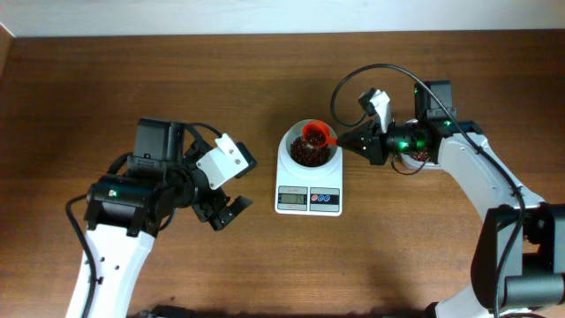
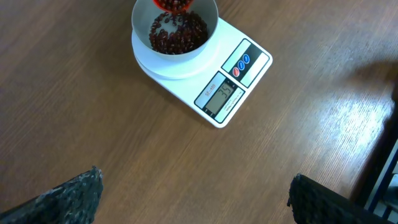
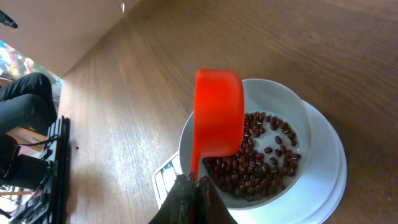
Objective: Scoop and weigh 50g on scale
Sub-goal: 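Tilt the scoop with the right gripper to pour beans into the bowl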
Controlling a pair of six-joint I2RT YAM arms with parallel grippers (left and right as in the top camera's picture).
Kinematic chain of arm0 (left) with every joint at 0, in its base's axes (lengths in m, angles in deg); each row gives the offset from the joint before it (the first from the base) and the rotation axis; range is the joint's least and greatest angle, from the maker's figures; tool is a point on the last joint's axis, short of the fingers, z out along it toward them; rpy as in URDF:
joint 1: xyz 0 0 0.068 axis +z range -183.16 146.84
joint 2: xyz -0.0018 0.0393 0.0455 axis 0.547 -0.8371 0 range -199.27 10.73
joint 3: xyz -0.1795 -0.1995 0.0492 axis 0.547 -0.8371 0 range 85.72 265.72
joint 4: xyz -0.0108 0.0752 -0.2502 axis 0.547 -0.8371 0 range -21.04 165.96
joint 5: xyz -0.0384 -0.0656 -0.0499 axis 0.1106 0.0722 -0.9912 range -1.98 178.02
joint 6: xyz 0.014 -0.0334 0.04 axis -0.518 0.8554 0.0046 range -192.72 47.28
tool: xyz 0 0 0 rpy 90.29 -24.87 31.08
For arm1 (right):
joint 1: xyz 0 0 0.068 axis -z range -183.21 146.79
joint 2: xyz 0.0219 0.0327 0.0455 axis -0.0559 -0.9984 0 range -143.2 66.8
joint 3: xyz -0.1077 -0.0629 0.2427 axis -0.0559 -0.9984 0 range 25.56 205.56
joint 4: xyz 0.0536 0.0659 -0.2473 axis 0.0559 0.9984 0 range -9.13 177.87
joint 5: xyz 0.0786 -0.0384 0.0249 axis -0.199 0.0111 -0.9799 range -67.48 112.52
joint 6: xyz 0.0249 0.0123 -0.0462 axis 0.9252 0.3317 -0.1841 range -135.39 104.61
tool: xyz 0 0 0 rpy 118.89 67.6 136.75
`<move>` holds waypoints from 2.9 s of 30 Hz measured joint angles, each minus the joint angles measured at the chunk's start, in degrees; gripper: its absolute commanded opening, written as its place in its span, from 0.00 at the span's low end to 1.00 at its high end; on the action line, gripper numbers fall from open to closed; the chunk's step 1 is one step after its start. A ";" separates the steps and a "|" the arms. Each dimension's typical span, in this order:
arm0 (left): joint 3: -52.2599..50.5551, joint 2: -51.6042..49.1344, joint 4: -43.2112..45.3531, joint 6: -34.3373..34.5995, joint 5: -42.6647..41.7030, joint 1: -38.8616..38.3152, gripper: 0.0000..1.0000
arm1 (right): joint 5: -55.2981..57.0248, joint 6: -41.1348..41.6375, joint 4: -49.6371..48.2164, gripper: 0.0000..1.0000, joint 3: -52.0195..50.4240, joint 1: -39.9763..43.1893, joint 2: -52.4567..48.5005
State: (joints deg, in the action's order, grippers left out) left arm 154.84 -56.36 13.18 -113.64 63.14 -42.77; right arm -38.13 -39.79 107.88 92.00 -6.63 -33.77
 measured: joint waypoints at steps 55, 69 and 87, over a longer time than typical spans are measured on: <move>0.00 0.00 0.00 0.02 0.00 0.00 0.99 | -1.92 -11.15 -0.42 0.04 0.00 -0.02 0.00; 0.00 0.00 -0.02 0.00 0.00 0.00 0.99 | 0.98 -10.45 -3.34 0.04 0.00 0.00 0.00; 0.00 0.00 0.00 0.02 -0.02 0.00 0.99 | 1.92 -10.47 -2.47 0.04 0.00 0.00 0.00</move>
State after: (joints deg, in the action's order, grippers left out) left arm 154.84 -56.36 13.18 -113.62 63.11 -42.77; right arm -36.20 -50.26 105.41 92.00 -6.63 -33.77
